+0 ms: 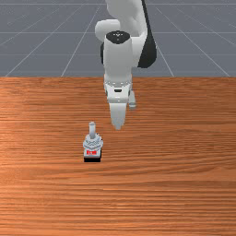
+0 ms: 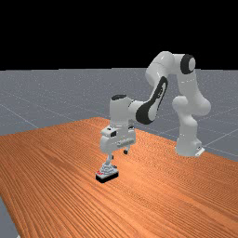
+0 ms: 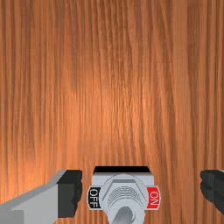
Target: Turn on the trigger
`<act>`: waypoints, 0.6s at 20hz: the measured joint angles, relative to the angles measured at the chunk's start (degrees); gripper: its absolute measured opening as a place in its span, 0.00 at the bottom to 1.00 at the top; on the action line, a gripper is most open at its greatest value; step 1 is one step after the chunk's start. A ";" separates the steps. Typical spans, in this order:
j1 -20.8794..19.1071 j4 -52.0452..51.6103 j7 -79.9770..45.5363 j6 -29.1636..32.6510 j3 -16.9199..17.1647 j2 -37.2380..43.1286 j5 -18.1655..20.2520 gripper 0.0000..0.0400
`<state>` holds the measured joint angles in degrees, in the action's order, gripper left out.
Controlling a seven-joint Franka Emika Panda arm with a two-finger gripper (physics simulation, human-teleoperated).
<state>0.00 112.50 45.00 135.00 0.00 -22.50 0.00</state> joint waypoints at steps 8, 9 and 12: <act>13.20 -7.84 -17.88 -2.92 -4.19 -4.88 -2.33 0.02; 13.44 -7.73 -19.31 -2.88 -3.94 -4.83 -2.15 0.01; 13.18 -7.48 -18.79 -2.78 -3.92 -4.68 -2.13 0.00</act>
<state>13.18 105.02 26.21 132.22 -3.92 -27.18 -2.13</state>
